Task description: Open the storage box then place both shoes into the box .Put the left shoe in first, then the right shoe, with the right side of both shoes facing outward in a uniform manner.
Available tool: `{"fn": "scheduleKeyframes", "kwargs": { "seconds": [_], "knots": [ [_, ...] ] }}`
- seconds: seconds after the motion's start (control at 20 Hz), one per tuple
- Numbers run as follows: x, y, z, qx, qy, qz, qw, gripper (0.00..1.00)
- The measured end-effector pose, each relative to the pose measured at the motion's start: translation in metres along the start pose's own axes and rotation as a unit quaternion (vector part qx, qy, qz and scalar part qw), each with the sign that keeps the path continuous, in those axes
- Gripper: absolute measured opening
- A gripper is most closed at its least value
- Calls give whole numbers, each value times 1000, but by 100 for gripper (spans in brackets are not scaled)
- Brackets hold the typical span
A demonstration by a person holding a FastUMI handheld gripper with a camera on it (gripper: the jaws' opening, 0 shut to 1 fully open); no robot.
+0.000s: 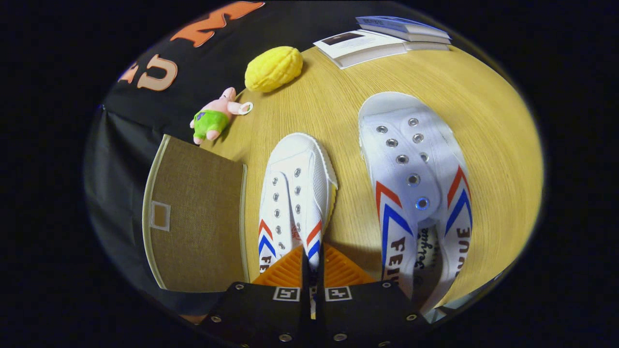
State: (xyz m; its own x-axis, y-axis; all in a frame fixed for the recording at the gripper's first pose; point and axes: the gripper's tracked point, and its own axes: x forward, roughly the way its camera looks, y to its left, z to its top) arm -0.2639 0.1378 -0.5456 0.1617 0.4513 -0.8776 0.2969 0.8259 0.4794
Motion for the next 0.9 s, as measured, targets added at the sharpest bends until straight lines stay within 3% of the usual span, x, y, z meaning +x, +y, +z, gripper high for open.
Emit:
{"fn": "scheduleKeyframes", "kwargs": {
  "seconds": [0.3,0.7,0.9],
  "knots": [
    [-23,48,31,-3,-46,52,998,3],
    [-76,116,79,-51,-95,54,993,3],
    [-87,176,76,-84,-93,84,988,3]
  ]
}}
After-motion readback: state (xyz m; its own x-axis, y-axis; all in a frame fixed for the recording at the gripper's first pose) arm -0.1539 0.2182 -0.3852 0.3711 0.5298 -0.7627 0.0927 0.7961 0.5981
